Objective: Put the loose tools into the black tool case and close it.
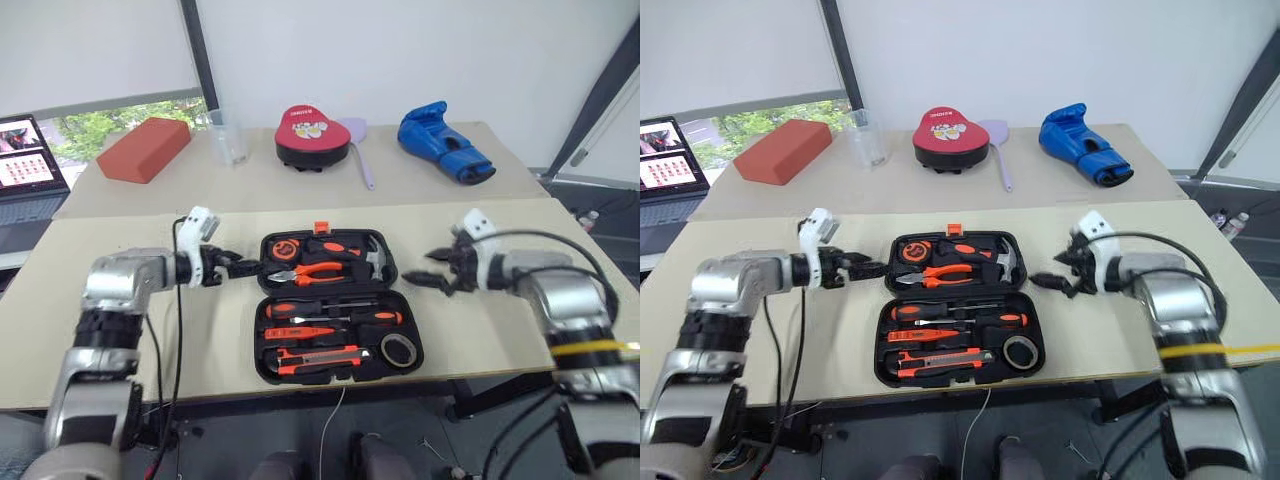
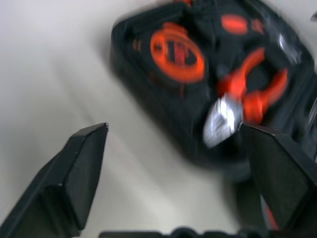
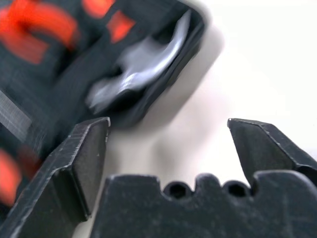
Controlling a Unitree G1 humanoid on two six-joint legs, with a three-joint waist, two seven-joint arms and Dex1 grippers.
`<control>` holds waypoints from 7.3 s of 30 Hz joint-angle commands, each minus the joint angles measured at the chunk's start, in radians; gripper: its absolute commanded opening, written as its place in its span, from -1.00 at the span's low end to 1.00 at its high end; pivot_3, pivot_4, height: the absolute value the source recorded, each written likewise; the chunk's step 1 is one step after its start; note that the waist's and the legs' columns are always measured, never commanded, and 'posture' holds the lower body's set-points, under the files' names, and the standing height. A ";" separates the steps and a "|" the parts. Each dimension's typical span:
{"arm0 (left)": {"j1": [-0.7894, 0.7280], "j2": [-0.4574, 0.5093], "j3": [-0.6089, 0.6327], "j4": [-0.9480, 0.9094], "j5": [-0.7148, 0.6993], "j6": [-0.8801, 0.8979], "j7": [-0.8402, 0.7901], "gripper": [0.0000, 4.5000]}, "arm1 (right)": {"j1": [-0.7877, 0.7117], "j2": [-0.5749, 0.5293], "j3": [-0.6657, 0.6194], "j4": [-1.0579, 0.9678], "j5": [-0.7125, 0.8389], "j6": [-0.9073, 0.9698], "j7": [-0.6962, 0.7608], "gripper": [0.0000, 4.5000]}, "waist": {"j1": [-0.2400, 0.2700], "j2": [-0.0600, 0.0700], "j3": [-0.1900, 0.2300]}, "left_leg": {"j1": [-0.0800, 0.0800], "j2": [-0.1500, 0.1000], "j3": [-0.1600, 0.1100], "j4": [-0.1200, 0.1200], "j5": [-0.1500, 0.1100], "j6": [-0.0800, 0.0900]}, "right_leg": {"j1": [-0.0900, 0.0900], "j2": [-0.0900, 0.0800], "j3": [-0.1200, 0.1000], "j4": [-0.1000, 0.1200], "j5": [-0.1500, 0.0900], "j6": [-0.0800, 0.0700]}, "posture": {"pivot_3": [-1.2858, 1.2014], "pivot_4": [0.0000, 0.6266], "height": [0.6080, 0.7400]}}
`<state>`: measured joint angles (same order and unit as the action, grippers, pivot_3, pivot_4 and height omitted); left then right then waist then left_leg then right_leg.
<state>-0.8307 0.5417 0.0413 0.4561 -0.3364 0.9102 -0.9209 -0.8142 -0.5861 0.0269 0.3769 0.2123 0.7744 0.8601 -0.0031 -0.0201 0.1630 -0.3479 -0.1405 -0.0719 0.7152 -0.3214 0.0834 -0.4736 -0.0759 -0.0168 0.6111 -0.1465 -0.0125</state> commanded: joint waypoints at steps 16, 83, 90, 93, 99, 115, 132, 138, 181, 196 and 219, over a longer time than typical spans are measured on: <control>-0.025 -0.030 -0.032 0.097 0.030 -0.048 0.027 -0.97 | -0.078 0.124 0.013 0.160 -0.043 -0.002 -0.138 -0.98 | 0.000 0.001 -0.003 | 0.003 -0.001 -0.001 0.005 -0.002 -0.008 | 0.004 0.000 0.000 0.001 0.001 0.000 | 0.03 -0.52 1.00; -0.166 -0.019 -0.369 0.510 0.383 -1.142 -0.560 -0.99 | 0.492 -0.177 0.118 -0.454 -0.130 -0.497 0.012 -1.00 | 0.012 -0.001 -0.002 | -0.001 -0.001 0.000 -0.001 0.001 -0.004 | 0.003 -0.002 -0.009 -0.016 0.008 0.001 | 0.03 -0.52 1.00; -0.184 -0.047 -0.213 0.417 0.248 -0.948 -0.533 -0.99 | 0.562 -0.179 0.031 -0.524 -0.055 -0.446 0.014 -1.00 | 0.023 0.000 -0.002 | -0.007 -0.001 -0.001 0.005 0.001 -0.001 | -0.001 0.000 -0.008 -0.013 0.010 0.001 | 0.03 -0.52 1.00; -0.189 -0.026 -0.132 0.322 0.143 -0.710 -0.555 -0.99 | 0.656 -0.213 -0.021 -0.650 0.024 -0.381 0.064 -1.00 | 0.020 0.000 -0.002 | -0.007 -0.001 -0.002 0.006 0.000 0.000 | -0.002 0.000 -0.008 -0.011 0.010 0.001 | 0.03 -0.52 1.00; -0.089 -0.057 -0.146 -0.032 0.046 -0.428 -0.515 -0.99 | 0.751 -0.237 -0.074 -0.822 0.143 -0.262 0.086 -1.00 | 0.014 0.000 -0.002 | -0.006 -0.001 -0.001 0.007 -0.001 0.002 | -0.001 0.000 -0.007 -0.005 0.010 0.001 | 0.03 -0.52 1.00; 0.037 -0.119 -0.424 -0.037 0.323 -0.839 -0.402 -0.99 | 0.591 -0.144 0.056 -0.707 0.093 -0.214 -0.001 -1.00 | 0.015 0.001 -0.004 | 0.014 0.000 0.000 -0.001 -0.005 -0.006 | 0.017 0.001 -0.003 -0.016 0.010 0.002 | 0.03 -0.52 1.00; 0.021 -0.123 -0.406 -0.027 0.310 -0.836 -0.392 -0.99 | 0.519 -0.146 -0.023 -0.733 0.226 -0.094 0.011 -1.00 | 0.016 0.002 -0.004 | 0.014 0.001 0.000 -0.002 -0.004 -0.005 | 0.015 0.002 -0.003 -0.016 0.010 0.002 | 0.03 -0.52 1.00; 0.017 -0.123 -0.405 -0.029 0.310 -0.837 -0.392 -0.99 | 0.541 -0.168 0.001 -0.713 0.184 -0.097 0.002 -1.00 | 0.017 0.002 -0.005 | 0.014 0.001 -0.001 -0.002 -0.004 -0.005 | 0.016 0.002 -0.003 -0.016 0.010 0.002 | 0.03 -0.52 1.00; -0.026 -0.151 -0.416 0.053 0.319 -0.896 -0.386 -0.99 | 0.677 -0.226 -0.117 -0.878 0.292 0.006 -0.082 -1.00 | 0.042 0.004 -0.007 | 0.013 0.000 0.000 -0.001 -0.005 -0.005 | 0.016 0.001 -0.002 -0.017 0.009 0.004 | 0.03 -0.52 1.00; -0.027 -0.151 -0.427 0.046 0.328 -0.925 -0.389 -0.99 | 0.705 -0.229 -0.155 -0.895 0.340 0.028 -0.063 -1.00 | 0.044 0.004 -0.007 | 0.013 0.000 0.000 -0.002 -0.005 -0.005 | 0.016 0.001 -0.002 -0.017 0.009 0.004 | 0.03 -0.52 1.00; -0.018 -0.154 -0.435 0.044 0.339 -0.943 -0.394 -0.99 | 0.772 -0.193 -0.151 -0.901 0.338 0.050 -0.145 -1.00 | 0.043 0.004 -0.007 | 0.013 0.000 -0.001 -0.002 -0.005 -0.005 | 0.016 0.002 -0.002 -0.017 0.009 0.004 | 0.03 -0.52 1.00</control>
<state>-0.8706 0.3828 -0.3569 0.4797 -0.0404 -0.0286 -1.3069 -0.0524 -0.7715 -0.1149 -0.5008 0.5521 0.8294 0.7154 0.0397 -0.0165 0.1560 -0.3349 -0.1401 -0.0725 0.7129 -0.3269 0.0788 -0.4581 -0.0742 -0.0191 0.5939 -0.1375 -0.0083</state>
